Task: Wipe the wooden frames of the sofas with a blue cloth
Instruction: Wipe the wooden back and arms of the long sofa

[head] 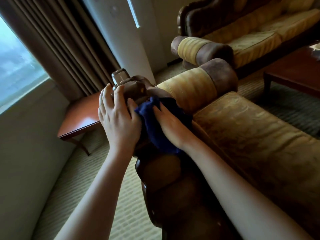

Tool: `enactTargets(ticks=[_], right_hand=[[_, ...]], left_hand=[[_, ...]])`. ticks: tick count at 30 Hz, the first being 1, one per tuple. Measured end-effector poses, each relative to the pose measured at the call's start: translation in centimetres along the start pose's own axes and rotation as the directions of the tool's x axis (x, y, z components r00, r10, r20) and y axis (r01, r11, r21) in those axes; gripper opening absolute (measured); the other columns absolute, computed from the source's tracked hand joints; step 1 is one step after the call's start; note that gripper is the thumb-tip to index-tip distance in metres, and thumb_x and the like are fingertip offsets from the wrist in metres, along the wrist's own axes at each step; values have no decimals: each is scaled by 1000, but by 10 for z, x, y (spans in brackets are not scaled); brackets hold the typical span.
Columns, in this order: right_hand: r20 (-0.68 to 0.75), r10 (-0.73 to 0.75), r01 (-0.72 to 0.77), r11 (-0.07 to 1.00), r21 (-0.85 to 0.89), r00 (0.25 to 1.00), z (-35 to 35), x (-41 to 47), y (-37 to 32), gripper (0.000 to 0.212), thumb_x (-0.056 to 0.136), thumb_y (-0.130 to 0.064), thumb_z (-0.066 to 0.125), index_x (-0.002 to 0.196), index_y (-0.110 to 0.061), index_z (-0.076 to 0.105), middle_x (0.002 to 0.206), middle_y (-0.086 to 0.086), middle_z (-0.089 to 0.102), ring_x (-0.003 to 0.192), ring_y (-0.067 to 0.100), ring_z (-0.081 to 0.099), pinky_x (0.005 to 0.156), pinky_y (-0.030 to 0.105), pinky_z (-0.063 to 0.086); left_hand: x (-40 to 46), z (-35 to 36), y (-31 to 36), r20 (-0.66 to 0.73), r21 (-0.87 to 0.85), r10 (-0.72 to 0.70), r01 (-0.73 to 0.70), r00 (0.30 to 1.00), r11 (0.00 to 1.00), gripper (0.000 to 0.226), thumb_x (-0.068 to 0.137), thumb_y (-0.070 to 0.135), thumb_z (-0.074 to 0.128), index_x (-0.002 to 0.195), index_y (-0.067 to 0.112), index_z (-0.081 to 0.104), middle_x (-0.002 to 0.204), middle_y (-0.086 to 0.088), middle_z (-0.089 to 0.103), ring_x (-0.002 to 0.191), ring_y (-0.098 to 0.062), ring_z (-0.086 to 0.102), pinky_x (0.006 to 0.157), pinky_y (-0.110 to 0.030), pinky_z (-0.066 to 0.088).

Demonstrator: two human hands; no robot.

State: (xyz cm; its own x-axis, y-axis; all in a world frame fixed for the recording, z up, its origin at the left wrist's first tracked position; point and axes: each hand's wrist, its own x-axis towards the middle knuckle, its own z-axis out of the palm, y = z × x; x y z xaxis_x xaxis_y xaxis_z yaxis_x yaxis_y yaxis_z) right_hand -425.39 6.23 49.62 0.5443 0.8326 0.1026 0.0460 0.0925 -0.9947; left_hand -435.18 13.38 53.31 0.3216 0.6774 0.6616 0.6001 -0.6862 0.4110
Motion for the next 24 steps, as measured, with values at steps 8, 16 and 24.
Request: enactTargets(ticks=[8,16,24], right_hand=[[199,85,-84,996,-13,976,-21,6,16,26,102,-9,31,110,-4,56,104,-2,52,96,9,48,81,4,36],[207,-71,78,997,-23,976,-14,-36,-2,41,103,-17,30,143,-5,31,146,14,39,134,24,39,97,12,36],[-51,84,-87,995,-53,995,7,63,-14,32,102,-23,37,104,-4,63,90,1,72,85,8,67,74,18,49]], left_hand=[[1,0,2,5,15,-6,6,1000,1000,56,87,36,31,134,13,49,149,-12,34,140,-26,25,112,-37,19],[1,1,2,-15,11,-12,12,1000,1000,65,83,44,24,134,13,49,145,-14,38,138,-28,30,111,-38,21],[2,0,2,-28,-34,-18,17,999,999,61,85,40,25,133,12,50,142,-13,41,133,-28,36,110,-38,24]])
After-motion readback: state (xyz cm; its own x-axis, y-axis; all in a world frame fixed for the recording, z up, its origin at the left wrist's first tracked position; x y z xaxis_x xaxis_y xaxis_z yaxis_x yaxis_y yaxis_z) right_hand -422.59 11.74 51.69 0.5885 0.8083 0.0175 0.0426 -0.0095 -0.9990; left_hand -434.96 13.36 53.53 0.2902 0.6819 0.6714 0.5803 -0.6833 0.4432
